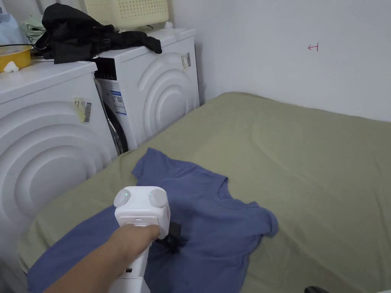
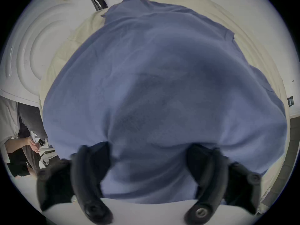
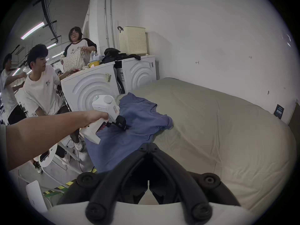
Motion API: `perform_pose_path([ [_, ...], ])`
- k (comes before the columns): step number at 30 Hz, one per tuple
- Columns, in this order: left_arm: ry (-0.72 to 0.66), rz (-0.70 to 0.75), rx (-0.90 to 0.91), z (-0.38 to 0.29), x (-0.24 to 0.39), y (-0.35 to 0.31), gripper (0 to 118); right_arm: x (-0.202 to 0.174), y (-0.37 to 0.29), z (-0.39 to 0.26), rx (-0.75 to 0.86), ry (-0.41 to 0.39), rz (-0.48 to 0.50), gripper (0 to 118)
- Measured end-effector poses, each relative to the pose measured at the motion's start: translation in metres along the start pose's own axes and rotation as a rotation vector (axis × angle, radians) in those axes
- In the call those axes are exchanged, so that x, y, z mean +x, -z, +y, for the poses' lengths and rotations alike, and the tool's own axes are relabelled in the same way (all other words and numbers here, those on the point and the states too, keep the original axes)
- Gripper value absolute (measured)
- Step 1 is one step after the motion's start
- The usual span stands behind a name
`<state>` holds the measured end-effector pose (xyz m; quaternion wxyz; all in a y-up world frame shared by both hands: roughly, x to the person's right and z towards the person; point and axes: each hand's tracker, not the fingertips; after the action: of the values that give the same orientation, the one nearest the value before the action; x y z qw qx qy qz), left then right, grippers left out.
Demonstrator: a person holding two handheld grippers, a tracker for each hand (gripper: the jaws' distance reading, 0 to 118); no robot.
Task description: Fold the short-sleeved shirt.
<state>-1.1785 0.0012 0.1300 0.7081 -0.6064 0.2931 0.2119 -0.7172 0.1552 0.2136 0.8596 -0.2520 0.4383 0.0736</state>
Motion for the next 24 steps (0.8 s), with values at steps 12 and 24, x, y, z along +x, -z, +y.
perform_pose_path([
  [12, -0.030, 0.075, 0.188, -0.029, -0.009, -0.044, 3, 0.007, -0.041, 0.003, 0.042, 0.005, -0.025, 2],
  [24, 0.247, -0.121, 0.426, -0.118, 0.109, -0.212, 0, 0.056, -0.113, -0.003, 0.118, 0.103, -0.141, 2],
])
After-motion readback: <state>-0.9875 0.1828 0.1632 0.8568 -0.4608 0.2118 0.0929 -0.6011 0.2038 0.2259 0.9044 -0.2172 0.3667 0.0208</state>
